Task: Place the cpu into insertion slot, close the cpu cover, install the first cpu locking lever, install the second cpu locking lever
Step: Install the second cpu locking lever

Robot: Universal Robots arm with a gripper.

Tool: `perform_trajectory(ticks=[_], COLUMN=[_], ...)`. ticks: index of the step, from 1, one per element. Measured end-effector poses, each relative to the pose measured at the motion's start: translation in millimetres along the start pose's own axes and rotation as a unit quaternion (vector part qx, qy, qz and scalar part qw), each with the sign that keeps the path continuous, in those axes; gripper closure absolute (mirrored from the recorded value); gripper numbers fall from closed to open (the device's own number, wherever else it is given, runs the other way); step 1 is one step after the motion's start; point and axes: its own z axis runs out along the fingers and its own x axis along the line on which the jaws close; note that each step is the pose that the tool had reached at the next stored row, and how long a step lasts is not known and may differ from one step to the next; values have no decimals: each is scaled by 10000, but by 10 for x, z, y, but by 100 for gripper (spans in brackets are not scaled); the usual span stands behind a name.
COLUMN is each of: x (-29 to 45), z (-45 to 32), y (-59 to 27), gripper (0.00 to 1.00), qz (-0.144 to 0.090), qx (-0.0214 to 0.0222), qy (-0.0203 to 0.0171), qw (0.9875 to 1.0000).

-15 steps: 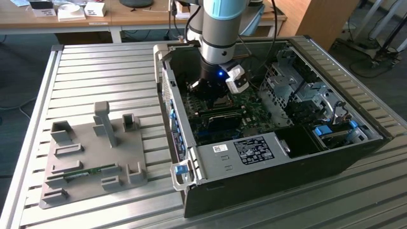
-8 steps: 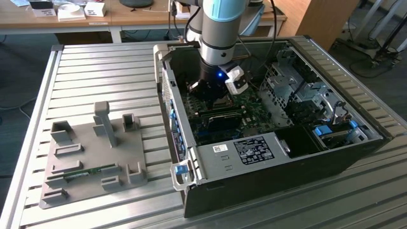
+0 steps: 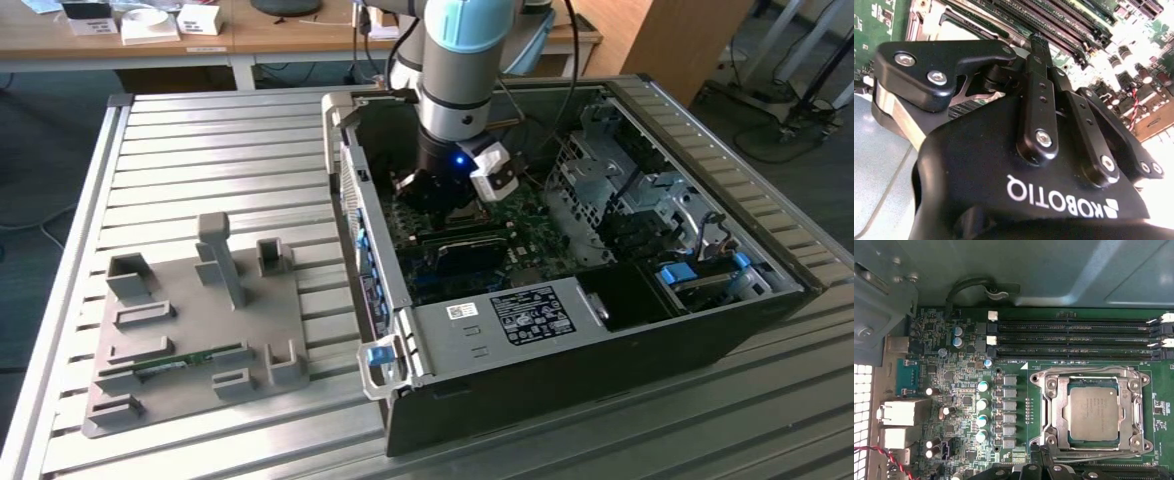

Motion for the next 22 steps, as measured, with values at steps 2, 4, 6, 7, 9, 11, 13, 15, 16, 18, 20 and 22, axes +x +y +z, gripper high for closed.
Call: perform_trajectory(ticks=[2, 4, 6, 7, 9, 11, 13, 15, 16, 18, 20, 22], x=[2, 4, 5, 5, 10, 20, 31, 35, 37, 41, 42, 45], z=[5, 7, 8, 11, 17, 21, 24, 26, 28, 32, 32, 37], y=[0, 0, 0, 0, 0, -1, -1, -1, -1, -2, -2, -2], gripper=[90, 90, 90, 90, 90, 90, 90, 90, 90, 90, 90, 90], qz=[3, 5, 6, 6, 7, 6, 7, 6, 6, 7, 6, 7], qx=[-49, -94, -119, -127, -134, -136, -138, -138, -138, -138, -139, -141], qy=[0, 0, 0, -1, -3, -4, -6, -6, -7, -7, -7, -8], qw=[10000, 10000, 9999, 9999, 9999, 9999, 9999, 9999, 9999, 9999, 9999, 9999])
